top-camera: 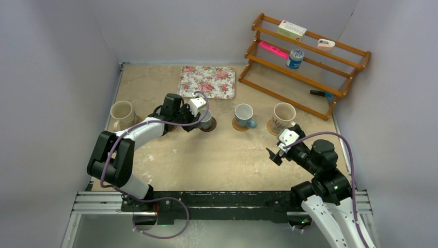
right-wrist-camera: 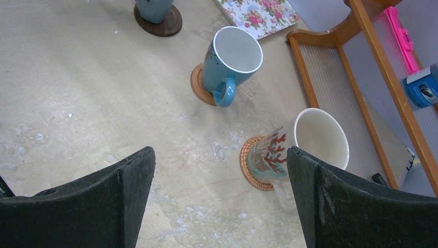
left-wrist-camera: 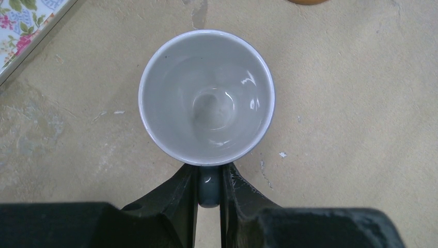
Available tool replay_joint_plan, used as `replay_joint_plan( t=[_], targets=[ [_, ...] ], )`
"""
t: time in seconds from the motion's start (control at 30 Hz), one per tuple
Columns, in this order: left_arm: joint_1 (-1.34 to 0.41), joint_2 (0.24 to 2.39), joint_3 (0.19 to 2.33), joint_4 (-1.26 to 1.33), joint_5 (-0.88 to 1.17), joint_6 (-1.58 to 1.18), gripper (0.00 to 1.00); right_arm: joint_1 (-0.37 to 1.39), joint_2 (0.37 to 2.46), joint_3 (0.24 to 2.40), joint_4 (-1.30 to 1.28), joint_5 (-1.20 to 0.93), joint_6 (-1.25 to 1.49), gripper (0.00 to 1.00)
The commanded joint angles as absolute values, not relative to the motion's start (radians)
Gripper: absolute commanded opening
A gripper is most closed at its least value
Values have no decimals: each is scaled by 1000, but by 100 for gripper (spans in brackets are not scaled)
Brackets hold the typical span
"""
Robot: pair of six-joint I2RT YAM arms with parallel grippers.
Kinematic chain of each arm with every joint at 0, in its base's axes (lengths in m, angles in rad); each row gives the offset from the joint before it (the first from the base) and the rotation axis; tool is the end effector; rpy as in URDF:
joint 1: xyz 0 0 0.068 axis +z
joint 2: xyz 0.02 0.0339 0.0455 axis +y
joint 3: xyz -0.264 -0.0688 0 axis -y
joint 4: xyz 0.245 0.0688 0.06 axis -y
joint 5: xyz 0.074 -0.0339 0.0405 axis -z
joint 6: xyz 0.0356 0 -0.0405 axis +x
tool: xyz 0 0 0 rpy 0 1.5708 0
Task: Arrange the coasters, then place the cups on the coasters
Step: Place the cup on the coaster.
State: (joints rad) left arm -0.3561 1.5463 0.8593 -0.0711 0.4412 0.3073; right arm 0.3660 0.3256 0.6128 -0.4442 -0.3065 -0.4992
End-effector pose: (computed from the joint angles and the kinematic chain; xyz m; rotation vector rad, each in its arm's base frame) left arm 0.2929 -0.1252 0.1954 0.9539 2.0914 -0.5370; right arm 0.0844 0.0438 0.3080 -0.9209 1.4566 0.1662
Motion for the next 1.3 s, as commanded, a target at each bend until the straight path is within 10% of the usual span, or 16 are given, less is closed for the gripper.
replay_joint_plan(
  t=[0.0,1.27],
  targets=[
    [-365,1524,868,-15,465,314,4,366,318,608,-443,-325,-508,99],
    [-388,1528,864,17,412,339,25,367,317,608,-446,-328,-511,99]
  ],
)
